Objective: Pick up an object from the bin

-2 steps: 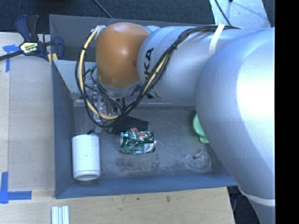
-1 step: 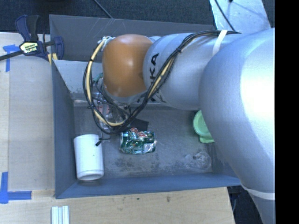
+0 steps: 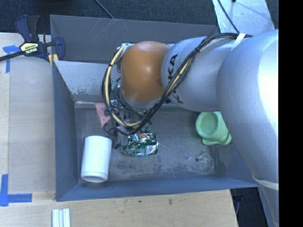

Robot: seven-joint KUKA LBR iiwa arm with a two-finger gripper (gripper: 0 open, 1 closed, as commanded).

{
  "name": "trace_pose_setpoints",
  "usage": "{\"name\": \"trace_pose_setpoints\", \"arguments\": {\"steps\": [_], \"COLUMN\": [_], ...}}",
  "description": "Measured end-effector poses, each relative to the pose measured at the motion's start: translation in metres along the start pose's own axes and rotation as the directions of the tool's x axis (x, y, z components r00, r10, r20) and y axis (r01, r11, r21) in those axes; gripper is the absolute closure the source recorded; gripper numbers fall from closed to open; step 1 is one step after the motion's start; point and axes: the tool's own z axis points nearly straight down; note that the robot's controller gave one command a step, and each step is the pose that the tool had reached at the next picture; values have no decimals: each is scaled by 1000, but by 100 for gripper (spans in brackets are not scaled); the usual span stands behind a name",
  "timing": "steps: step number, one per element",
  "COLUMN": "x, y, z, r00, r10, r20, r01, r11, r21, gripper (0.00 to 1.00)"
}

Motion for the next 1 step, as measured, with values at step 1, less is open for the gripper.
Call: {"name": "trace_pose_setpoints", "arguments": {"steps": [1], "x": [19], "y": [12], "z": [14], "r00": [998], "r10": [-67], "r20": [8], "r01": [67], "r11": [998], "r21": [1], "gripper": [0]}}
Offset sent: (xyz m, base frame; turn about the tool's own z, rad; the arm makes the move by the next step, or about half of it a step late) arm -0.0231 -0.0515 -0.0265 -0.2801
